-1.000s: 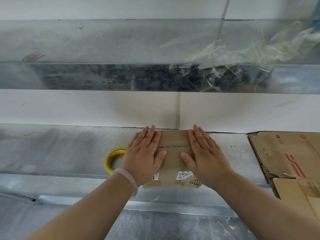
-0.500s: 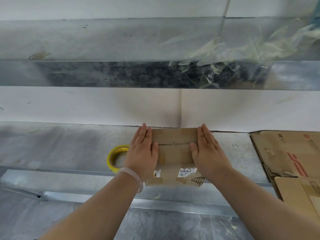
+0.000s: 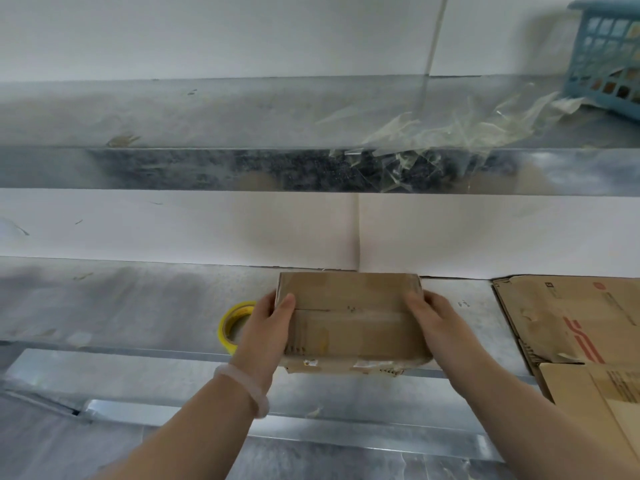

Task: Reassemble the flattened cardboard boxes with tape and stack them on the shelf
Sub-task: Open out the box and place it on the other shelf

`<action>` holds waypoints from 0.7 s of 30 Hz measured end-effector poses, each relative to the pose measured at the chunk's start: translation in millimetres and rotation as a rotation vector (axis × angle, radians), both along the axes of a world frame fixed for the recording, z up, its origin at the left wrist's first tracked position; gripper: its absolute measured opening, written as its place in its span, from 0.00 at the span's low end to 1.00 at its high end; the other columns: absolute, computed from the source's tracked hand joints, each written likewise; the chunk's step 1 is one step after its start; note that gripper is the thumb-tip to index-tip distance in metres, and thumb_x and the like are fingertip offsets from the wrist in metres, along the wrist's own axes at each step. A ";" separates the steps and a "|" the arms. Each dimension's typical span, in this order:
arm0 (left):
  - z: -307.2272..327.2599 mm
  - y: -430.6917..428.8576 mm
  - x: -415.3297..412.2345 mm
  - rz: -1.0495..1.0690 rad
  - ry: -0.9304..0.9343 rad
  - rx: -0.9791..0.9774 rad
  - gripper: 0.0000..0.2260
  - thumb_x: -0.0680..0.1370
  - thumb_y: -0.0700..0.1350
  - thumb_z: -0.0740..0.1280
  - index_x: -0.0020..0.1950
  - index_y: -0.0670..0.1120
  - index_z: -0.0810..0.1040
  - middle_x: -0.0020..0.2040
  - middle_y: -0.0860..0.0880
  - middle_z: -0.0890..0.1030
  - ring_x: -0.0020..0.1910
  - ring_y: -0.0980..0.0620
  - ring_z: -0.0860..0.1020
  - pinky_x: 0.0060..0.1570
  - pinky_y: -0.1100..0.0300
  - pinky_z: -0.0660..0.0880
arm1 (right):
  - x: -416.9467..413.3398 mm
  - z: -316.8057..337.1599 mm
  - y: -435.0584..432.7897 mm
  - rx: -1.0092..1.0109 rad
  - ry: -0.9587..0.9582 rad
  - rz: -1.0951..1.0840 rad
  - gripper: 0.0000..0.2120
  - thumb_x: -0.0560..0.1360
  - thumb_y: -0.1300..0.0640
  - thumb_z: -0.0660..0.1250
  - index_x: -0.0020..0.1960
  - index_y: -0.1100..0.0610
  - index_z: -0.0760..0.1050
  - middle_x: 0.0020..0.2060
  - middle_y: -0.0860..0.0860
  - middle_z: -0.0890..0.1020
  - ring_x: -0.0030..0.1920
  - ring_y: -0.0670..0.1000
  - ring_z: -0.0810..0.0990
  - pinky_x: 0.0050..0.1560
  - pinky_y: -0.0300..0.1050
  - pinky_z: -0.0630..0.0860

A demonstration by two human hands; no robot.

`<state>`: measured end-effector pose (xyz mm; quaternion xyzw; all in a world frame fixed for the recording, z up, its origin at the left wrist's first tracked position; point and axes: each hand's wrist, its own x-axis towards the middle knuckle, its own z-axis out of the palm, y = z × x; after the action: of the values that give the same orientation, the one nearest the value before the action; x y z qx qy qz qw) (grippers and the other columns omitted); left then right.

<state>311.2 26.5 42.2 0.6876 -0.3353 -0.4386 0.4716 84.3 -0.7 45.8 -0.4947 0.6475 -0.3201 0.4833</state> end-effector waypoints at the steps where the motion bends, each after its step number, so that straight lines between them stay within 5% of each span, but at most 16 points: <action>1: 4.0 10.5 2.2 0.008 0.044 -0.038 0.15 0.80 0.56 0.61 0.62 0.52 0.75 0.52 0.54 0.80 0.51 0.54 0.78 0.47 0.57 0.76 | -3.4 6.1 8.7 -0.021 -0.053 -0.049 0.21 0.79 0.36 0.55 0.63 0.45 0.74 0.50 0.42 0.78 0.53 0.48 0.77 0.58 0.49 0.74; 5: 12.4 36.9 15.3 -0.019 0.241 -0.182 0.30 0.67 0.74 0.64 0.65 0.61 0.75 0.64 0.57 0.77 0.64 0.55 0.75 0.65 0.48 0.69 | -10.7 32.3 33.8 -0.163 -0.227 -0.096 0.18 0.78 0.35 0.52 0.54 0.38 0.79 0.54 0.40 0.80 0.56 0.43 0.77 0.63 0.50 0.71; 7: 18.9 40.7 19.3 -0.040 0.236 -0.280 0.22 0.71 0.66 0.65 0.63 0.61 0.77 0.64 0.57 0.77 0.64 0.56 0.75 0.65 0.51 0.68 | -15.5 39.4 36.9 -0.216 -0.263 -0.128 0.12 0.80 0.43 0.57 0.57 0.38 0.79 0.57 0.39 0.79 0.58 0.43 0.76 0.65 0.49 0.70; 9: 22.8 39.7 21.8 -0.050 0.207 -0.317 0.14 0.79 0.47 0.61 0.61 0.58 0.79 0.62 0.55 0.79 0.62 0.54 0.76 0.62 0.50 0.71 | -19.1 36.5 31.7 -0.218 -0.293 -0.128 0.14 0.80 0.55 0.60 0.60 0.41 0.78 0.56 0.39 0.80 0.60 0.44 0.77 0.66 0.52 0.72; 11: 20.9 35.7 25.3 -0.074 0.221 -0.299 0.22 0.78 0.34 0.56 0.62 0.54 0.79 0.60 0.52 0.80 0.60 0.51 0.78 0.58 0.49 0.74 | -17.6 30.8 25.8 -0.196 -0.298 -0.093 0.20 0.78 0.67 0.59 0.59 0.44 0.76 0.53 0.40 0.82 0.59 0.44 0.79 0.63 0.54 0.74; 13: 15.2 30.3 26.7 -0.076 0.195 -0.277 0.22 0.74 0.34 0.59 0.61 0.53 0.79 0.59 0.52 0.81 0.59 0.50 0.78 0.53 0.50 0.76 | -16.3 21.4 22.8 -0.207 -0.272 -0.058 0.22 0.77 0.72 0.61 0.59 0.46 0.75 0.53 0.42 0.83 0.58 0.42 0.79 0.64 0.53 0.74; 18: -7.6 14.5 30.1 -0.086 0.223 -0.177 0.28 0.78 0.32 0.58 0.69 0.61 0.69 0.61 0.52 0.77 0.61 0.49 0.75 0.63 0.45 0.72 | -20.7 -5.3 13.0 -0.165 -0.149 0.055 0.26 0.80 0.59 0.63 0.66 0.30 0.66 0.54 0.39 0.79 0.61 0.44 0.76 0.65 0.49 0.70; 21: -19.0 9.8 35.4 -0.130 0.206 -0.183 0.18 0.80 0.36 0.59 0.66 0.53 0.75 0.58 0.55 0.81 0.60 0.52 0.77 0.57 0.54 0.76 | -22.3 -13.9 9.8 -0.136 -0.204 0.058 0.21 0.82 0.59 0.57 0.66 0.36 0.73 0.58 0.45 0.79 0.61 0.47 0.77 0.65 0.50 0.72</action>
<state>346.6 36.4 23.1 0.5698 -0.3675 -0.5042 0.5347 62.1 9.2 31.9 -0.5096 0.5573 -0.3977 0.5211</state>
